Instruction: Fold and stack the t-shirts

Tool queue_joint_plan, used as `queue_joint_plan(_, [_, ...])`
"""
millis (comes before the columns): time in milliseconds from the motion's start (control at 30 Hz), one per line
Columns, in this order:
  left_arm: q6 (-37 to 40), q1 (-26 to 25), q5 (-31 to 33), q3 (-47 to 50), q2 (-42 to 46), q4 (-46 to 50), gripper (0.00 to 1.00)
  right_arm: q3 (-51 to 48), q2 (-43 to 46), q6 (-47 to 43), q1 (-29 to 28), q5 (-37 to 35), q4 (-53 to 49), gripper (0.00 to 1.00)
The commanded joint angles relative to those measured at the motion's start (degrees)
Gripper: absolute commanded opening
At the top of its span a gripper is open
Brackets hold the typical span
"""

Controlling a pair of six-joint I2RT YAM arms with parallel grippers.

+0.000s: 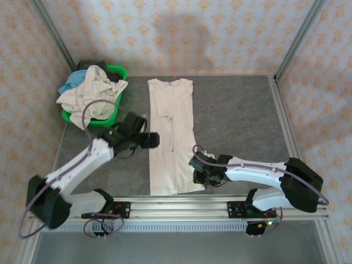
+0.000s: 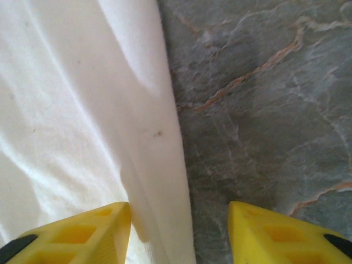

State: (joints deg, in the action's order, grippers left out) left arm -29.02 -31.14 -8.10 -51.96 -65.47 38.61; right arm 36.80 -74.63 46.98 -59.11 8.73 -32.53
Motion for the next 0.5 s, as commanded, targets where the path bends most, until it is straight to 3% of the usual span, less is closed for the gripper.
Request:
queue_joint_plan(0, [-10.16, -5.21, 5.36, 9.22, 6.63, 2.34, 0.78, -0.65, 1.5, 0.22, -0.71, 3.35, -2.09, 0.46])
queue_joint_plan(267, [-25.21, -21.61, 6.51, 22.52, 13.18, 1.89, 0.75, -1.51, 1.21, 1.46, -2.03, 5.8, -4.95, 0.5])
queue_joint_plan(467, [-31.07, -29.56, 2.77, 28.39, 8.96, -17.17, 0.67, -2.92, 1.44, 2.55, -2.77, 6.37, -3.11, 0.5])
